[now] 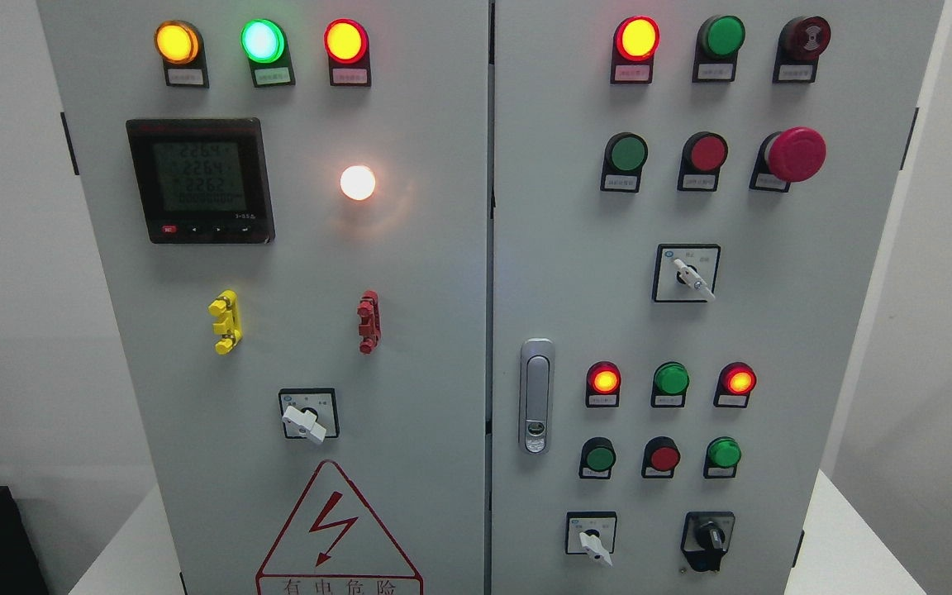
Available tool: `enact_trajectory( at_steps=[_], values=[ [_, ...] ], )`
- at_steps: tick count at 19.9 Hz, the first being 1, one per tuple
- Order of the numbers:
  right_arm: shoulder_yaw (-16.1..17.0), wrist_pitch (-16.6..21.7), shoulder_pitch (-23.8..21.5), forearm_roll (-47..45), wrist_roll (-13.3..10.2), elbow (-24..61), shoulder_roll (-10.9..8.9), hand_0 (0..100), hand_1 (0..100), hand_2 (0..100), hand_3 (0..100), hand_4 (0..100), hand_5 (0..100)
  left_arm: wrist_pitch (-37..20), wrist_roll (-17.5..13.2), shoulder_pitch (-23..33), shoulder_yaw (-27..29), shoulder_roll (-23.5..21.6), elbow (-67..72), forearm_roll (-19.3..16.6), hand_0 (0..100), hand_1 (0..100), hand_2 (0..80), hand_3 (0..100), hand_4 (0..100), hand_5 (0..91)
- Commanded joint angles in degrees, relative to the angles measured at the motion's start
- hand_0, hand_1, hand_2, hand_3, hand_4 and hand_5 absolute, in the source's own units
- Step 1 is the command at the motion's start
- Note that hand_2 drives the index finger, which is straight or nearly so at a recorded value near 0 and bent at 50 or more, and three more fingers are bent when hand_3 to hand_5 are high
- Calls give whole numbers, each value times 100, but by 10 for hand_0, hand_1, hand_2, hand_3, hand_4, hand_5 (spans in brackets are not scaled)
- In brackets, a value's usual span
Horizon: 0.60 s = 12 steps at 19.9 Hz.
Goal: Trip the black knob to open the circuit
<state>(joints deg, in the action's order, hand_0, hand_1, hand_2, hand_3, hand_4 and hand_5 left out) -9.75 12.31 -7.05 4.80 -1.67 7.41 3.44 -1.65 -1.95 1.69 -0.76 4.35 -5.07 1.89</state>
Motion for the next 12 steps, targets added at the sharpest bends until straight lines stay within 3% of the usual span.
enact_trajectory(
  at_steps=[1, 12],
  values=[
    [26, -27, 20, -23, -26, -12, 16, 0, 186, 0, 0, 0, 0, 7, 2, -2, 5, 5, 6, 14, 120, 389, 0, 0, 0, 0],
    [52, -370, 20, -93, 53, -100, 78, 0, 197, 0, 0, 0, 0, 7, 2, -3, 5, 5, 6, 14, 120, 389, 0, 0, 0, 0]
  ],
)
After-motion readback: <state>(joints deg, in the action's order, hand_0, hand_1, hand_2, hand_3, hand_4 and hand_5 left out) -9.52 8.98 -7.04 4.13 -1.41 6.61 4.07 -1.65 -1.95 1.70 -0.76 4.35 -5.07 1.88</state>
